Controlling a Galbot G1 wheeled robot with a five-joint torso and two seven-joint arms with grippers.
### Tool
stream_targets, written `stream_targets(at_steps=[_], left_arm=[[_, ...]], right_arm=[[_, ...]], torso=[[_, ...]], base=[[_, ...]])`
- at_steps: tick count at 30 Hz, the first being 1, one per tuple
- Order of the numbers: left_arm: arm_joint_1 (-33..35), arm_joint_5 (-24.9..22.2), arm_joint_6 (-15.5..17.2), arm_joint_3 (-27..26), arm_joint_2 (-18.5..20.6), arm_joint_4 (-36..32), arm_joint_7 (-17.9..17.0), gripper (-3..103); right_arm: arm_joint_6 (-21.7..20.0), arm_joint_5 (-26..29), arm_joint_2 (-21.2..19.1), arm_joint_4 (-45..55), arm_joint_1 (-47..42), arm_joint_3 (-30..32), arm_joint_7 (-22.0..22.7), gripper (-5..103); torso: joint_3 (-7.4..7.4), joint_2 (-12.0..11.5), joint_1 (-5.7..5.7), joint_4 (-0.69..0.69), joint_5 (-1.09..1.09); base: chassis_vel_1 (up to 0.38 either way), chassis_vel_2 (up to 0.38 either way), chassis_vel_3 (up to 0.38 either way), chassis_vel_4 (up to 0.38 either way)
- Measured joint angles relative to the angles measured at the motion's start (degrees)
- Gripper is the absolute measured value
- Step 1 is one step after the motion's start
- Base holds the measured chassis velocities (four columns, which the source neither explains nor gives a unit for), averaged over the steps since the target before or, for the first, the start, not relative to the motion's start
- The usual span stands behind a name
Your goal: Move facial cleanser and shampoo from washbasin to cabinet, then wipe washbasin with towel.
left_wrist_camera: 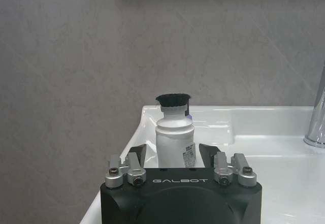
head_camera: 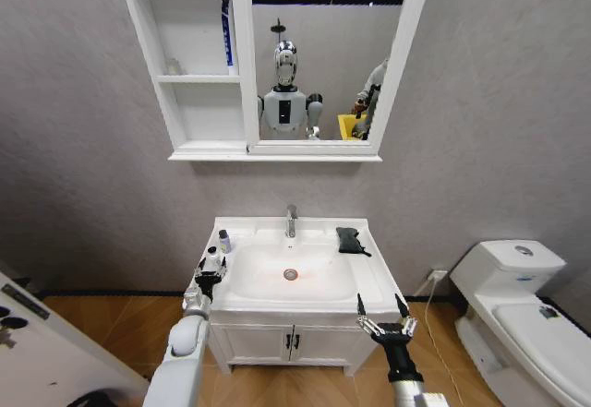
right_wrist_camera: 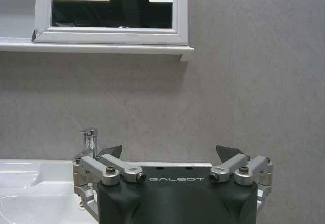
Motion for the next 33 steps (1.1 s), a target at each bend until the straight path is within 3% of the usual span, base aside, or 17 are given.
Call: stream_targets(at_steps=[5,11,17,20,22,23,24,27,28,29,31,33], left_arm=[[0.7,-0.3,0.5,0.1,0.5,-1.1,0.5,38],[1.9,-1.3,1.7,0.3,1.4,-3.9,0.9,34],[3.3,-4.1,4.6,1.0,4.8,-10.2,1.4,34],[1.9,-11.8,8.9,2.1,12.8,-18.4,1.0,34],[1.2,-13.6,9.7,2.3,15.0,-19.8,0.7,34],[-0.5,-17.8,11.6,2.8,19.5,-22.0,0.3,34],[-0.5,-17.8,11.6,2.8,19.5,-22.0,0.3,34],[-5.1,-29.5,15.8,3.7,28.8,-25.0,-1.8,34],[-5.1,-29.5,15.8,3.7,28.8,-25.0,-1.8,34],[-7.6,-34.8,17.4,3.7,33.3,-25.5,-2.6,34],[-8.6,-37.1,18.0,3.6,35.3,-25.8,-3.0,34],[-12.2,-46.3,21.3,2.8,43.6,-26.5,-4.6,34]], right_arm=[[-0.1,0.1,0.0,-0.1,0.2,0.0,0.1,100],[-0.1,0.1,0.1,-0.1,0.3,-0.3,0.1,100],[-0.1,0.2,-0.1,-0.2,0.2,-0.2,0.1,100],[0.2,0.3,-0.2,-0.7,0.2,-0.2,0.1,100],[0.3,0.2,-0.2,-0.9,0.3,-0.2,0.1,100],[0.5,0.2,-0.1,-1.3,0.3,-0.3,0.1,100],[0.5,0.2,-0.1,-1.3,0.3,-0.3,0.1,100],[1.0,0.0,0.1,-1.9,0.4,-0.6,0.1,100],[1.0,0.0,0.1,-1.9,0.4,-0.6,0.1,100],[1.1,-0.1,0.3,-2.1,0.4,-0.6,0.1,100],[1.2,-0.1,0.3,-2.1,0.4,-0.6,0.1,100],[1.5,0.3,0.0,-2.2,0.2,0.0,0.1,100]], torso=[[0.00,0.0,0.00,0.00,0.00],[0.00,0.0,0.00,0.00,0.00],[-0.01,0.0,-0.01,0.01,-0.01],[0.00,0.0,-0.01,0.01,-0.01],[-0.01,0.0,-0.01,0.00,0.00],[-0.01,0.0,-0.01,0.01,-0.02],[-0.01,0.0,-0.01,0.01,-0.02],[-0.01,0.0,-0.01,-0.01,0.00],[-0.01,0.0,-0.01,-0.01,0.00],[0.00,0.0,0.00,-0.01,-0.02],[-0.01,0.0,0.00,-0.01,-0.01],[0.00,0.0,0.00,0.01,-0.01]], base=[[0.000,0.000,0.000,0.000],[0.000,0.000,0.000,0.000],[0.000,0.000,0.000,0.000],[0.000,0.000,0.000,0.000],[0.000,0.000,0.000,0.000],[0.000,0.000,0.000,0.000],[0.000,0.000,0.000,0.000],[0.000,0.000,0.000,0.000],[0.000,0.000,0.000,0.000],[0.000,0.000,0.000,0.000],[0.000,0.000,0.000,0.000],[0.000,0.000,0.000,0.000]])
